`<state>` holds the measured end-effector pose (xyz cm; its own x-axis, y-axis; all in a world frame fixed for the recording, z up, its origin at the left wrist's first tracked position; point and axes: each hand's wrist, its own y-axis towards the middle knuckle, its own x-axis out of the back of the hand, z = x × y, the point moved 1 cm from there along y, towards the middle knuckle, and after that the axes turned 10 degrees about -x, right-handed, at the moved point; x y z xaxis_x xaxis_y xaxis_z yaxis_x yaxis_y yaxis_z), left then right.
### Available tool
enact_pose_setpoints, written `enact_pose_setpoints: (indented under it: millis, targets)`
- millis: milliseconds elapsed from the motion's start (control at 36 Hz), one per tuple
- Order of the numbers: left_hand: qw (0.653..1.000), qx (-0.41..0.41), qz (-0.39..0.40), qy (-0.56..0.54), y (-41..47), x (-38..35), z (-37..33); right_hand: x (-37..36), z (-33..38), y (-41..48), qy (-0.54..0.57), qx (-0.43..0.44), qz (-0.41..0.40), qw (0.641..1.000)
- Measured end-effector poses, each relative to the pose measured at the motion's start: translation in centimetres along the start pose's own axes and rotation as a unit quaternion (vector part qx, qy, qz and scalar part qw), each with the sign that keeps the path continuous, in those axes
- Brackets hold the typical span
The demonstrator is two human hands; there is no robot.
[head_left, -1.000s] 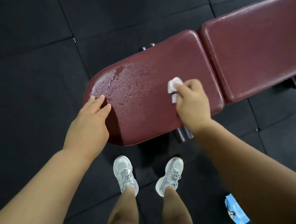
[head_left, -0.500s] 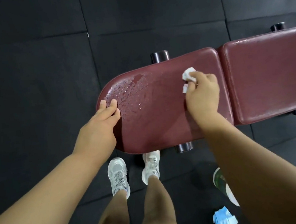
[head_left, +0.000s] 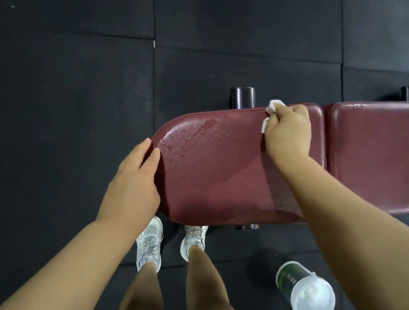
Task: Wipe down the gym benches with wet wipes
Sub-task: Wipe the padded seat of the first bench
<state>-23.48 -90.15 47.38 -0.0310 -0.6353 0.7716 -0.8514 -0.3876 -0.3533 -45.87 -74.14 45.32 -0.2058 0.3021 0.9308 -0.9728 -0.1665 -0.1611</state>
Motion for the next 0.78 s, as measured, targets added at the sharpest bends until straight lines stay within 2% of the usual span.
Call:
enact_pose_setpoints:
  millis: [56,139,222,278,333,389,444,500,528,611,694,778]
  targets:
    - [0.999,0.028,0.01,-0.014,-0.4,-0.1,0.1,-0.7,1.4,-0.8,-0.014,-0.012,0.012,1.0]
    - [0.997,0.055,0.016,-0.053,-0.7,-0.5,-0.1,-2.4,4.8,-4.6,-0.036,0.128,0.07,0.989]
    - [0.994,0.071,-0.003,-0.085,-0.7,-0.6,-0.5,-4.0,7.5,-8.5,-0.033,0.326,0.206,0.922]
    - [0.992,0.074,-0.013,-0.097,-0.8,-0.6,-0.3,-4.2,7.7,-8.6,-0.039,0.39,0.25,0.885]
    - [0.991,0.074,-0.021,-0.109,-1.1,-0.4,0.1,-4.1,7.3,-6.4,-0.037,0.381,0.194,0.903]
    - [0.992,0.071,-0.02,-0.107,-1.7,-0.3,0.6,-3.3,6.8,-3.4,-0.036,0.285,0.118,0.951]
    - [0.993,0.064,-0.008,-0.1,-2.4,-0.3,1.1,-2.9,5.9,-1.2,-0.033,0.167,0.089,0.981]
    - [0.993,0.061,0.0,-0.098,-3.0,-0.4,1.7,-3.0,6.0,-1.5,-0.035,0.131,0.076,0.988]
    - [0.993,0.063,0.002,-0.098,-3.3,-0.4,2.0,-3.4,6.5,-2.5,-0.035,0.15,0.075,0.985]
    - [0.993,0.073,0.019,-0.088,-4.3,-0.4,2.7,-5.3,8.1,-7.1,-0.044,0.278,0.123,0.952]
    - [0.99,0.095,0.081,-0.059,-5.3,-0.3,3.6,-6.4,9.4,-11.1,-0.045,0.394,0.225,0.89]
    - [0.987,0.101,0.12,-0.034,-6.3,0.1,4.6,-6.1,10.2,-10.3,-0.073,0.481,0.246,0.838]
